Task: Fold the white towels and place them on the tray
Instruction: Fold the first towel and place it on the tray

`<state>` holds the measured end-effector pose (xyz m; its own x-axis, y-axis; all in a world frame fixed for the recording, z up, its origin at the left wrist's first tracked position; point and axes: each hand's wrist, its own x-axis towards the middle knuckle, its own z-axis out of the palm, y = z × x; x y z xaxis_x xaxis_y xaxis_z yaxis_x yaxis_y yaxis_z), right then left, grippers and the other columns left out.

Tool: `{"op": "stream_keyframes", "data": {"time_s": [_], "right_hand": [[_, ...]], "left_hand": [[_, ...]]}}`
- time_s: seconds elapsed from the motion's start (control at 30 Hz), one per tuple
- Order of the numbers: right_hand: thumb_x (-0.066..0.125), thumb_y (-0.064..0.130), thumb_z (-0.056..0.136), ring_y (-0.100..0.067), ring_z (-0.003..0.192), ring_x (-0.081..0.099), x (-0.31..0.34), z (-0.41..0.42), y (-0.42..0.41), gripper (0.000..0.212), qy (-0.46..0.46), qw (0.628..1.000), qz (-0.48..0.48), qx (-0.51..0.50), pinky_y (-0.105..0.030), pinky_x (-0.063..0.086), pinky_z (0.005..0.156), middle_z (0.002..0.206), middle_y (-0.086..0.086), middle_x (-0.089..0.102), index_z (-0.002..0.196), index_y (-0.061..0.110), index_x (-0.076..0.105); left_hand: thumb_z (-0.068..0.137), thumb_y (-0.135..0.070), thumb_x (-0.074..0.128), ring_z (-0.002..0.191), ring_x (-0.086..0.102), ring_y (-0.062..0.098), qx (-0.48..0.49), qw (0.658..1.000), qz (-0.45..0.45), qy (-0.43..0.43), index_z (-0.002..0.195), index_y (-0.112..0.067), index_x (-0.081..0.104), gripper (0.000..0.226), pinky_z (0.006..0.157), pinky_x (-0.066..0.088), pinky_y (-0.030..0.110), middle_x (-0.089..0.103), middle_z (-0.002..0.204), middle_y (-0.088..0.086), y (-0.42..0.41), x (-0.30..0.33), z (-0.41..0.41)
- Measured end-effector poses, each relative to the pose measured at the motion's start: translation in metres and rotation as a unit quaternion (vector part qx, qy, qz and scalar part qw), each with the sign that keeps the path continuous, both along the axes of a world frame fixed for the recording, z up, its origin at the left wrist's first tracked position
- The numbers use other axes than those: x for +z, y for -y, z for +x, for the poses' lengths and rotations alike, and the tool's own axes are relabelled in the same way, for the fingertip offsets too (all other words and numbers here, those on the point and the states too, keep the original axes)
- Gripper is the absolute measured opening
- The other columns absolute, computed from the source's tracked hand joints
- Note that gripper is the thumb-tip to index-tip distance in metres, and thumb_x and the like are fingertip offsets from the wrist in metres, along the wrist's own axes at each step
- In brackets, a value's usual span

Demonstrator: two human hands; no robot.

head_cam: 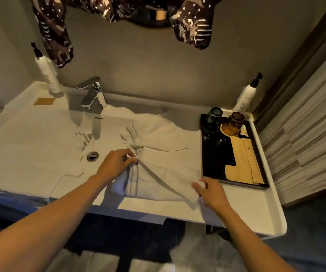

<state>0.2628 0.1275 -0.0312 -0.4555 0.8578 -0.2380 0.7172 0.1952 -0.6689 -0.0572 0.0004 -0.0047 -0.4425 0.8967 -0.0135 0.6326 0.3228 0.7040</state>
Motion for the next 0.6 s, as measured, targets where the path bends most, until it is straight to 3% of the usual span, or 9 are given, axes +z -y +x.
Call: {"op": "stream_keyframes", "data": {"time_s": [0.1, 0.2, 0.27, 0.3, 0.37, 0.43, 0.47, 0.53, 0.6], "right_hand": [[0.062, 0.042, 0.091, -0.022, 0.054, 0.058, -0.001, -0.012, -0.017, 0.046, -0.055, 0.992, -0.069, -0.095, -0.05, 0.055, 0.065, 0.062, -0.016, 0.064, 0.059, 0.009, 0.056], [0.052, 0.037, 0.099, -0.035, 0.073, 0.066, 0.001, -0.025, -0.028, 0.037, -0.204, 0.898, -0.246, -0.301, -0.054, 0.056, 0.08, 0.094, -0.028, 0.068, 0.097, 0.002, 0.063], [0.048, 0.018, 0.102, -0.037, 0.077, 0.067, 0.004, -0.035, -0.018, 0.023, -0.327, 0.826, -0.252, -0.383, -0.057, 0.053, 0.084, 0.108, -0.025, 0.064, 0.123, 0.011, 0.049], [0.048, 0.007, 0.1, -0.035, 0.08, 0.067, 0.005, -0.04, -0.006, 0.027, -0.372, 0.812, -0.211, -0.396, -0.055, 0.053, 0.085, 0.113, -0.02, 0.063, 0.126, 0.015, 0.046], [0.049, -0.007, 0.094, -0.023, 0.094, 0.067, 0.004, -0.05, 0.022, 0.037, -0.354, 0.876, -0.058, -0.321, -0.04, 0.054, 0.09, 0.113, -0.007, 0.064, 0.121, 0.019, 0.049], [0.051, -0.012, 0.087, -0.01, 0.097, 0.062, -0.007, -0.064, 0.041, 0.039, -0.219, 0.966, 0.083, -0.114, -0.023, 0.048, 0.088, 0.105, 0.002, 0.065, 0.109, 0.019, 0.059], [0.056, -0.011, 0.082, -0.008, 0.093, 0.059, -0.02, -0.071, 0.041, 0.037, -0.139, 0.978, 0.156, -0.003, -0.02, 0.045, 0.083, 0.099, 0.003, 0.066, 0.101, 0.018, 0.064], [0.067, -0.004, 0.073, -0.016, 0.088, 0.061, -0.041, -0.082, 0.031, 0.028, -0.007, 0.955, 0.253, 0.158, -0.026, 0.046, 0.078, 0.092, 0.001, 0.067, 0.09, 0.018, 0.068], [0.07, 0.005, 0.076, -0.028, 0.101, 0.065, -0.056, -0.084, 0.016, 0.029, 0.091, 0.937, 0.286, 0.179, -0.036, 0.052, 0.088, 0.109, -0.007, 0.07, 0.103, 0.014, 0.07]], "left_hand": [[0.087, -0.022, 0.073, 0.077, 0.066, 0.007, 0.011, 1.0, -0.003, 0.025, 0.083, -0.02, 0.073, 0.004, 0.076, 0.054, 0.034, 0.072, 0.077, -0.002, -0.021, -0.006, -0.007], [0.09, -0.029, 0.069, 0.099, 0.064, 0.024, 0.059, 0.997, -0.023, 0.037, 0.116, -0.016, 0.062, 0.03, 0.087, 0.052, 0.042, 0.068, 0.107, 0.009, -0.036, -0.021, -0.016], [0.095, -0.029, 0.059, 0.118, 0.05, 0.028, 0.119, 0.993, -0.001, -0.015, 0.135, -0.014, 0.046, 0.044, 0.098, 0.045, 0.043, 0.051, 0.132, 0.011, -0.034, -0.029, -0.01], [0.097, -0.026, 0.056, 0.122, 0.047, 0.029, 0.123, 0.991, 0.02, -0.054, 0.136, -0.013, 0.044, 0.043, 0.101, 0.041, 0.042, 0.046, 0.137, 0.012, -0.03, -0.034, -0.004], [0.098, -0.022, 0.052, 0.125, 0.044, 0.03, 0.058, 0.985, 0.047, -0.158, 0.135, -0.012, 0.048, 0.038, 0.105, 0.038, 0.04, 0.045, 0.141, 0.012, -0.018, -0.044, 0.014], [0.1, -0.025, 0.048, 0.13, 0.044, 0.027, -0.063, 0.969, 0.048, -0.234, 0.132, -0.014, 0.054, 0.034, 0.112, 0.033, 0.042, 0.047, 0.142, 0.01, -0.006, -0.055, 0.027], [0.101, -0.025, 0.044, 0.129, 0.047, 0.027, -0.135, 0.96, 0.05, -0.241, 0.129, -0.014, 0.056, 0.033, 0.114, 0.031, 0.041, 0.05, 0.141, 0.008, -0.001, -0.063, 0.031], [0.103, -0.028, 0.034, 0.128, 0.049, 0.025, -0.255, 0.94, 0.036, -0.222, 0.13, -0.014, 0.057, 0.038, 0.115, 0.028, 0.037, 0.053, 0.139, 0.007, 0.004, -0.08, 0.036], [0.104, -0.034, 0.024, 0.139, 0.039, 0.022, -0.284, 0.934, -0.008, -0.216, 0.141, -0.017, 0.049, 0.048, 0.119, 0.023, 0.037, 0.045, 0.149, 0.004, 0.006, -0.091, 0.036]]}}
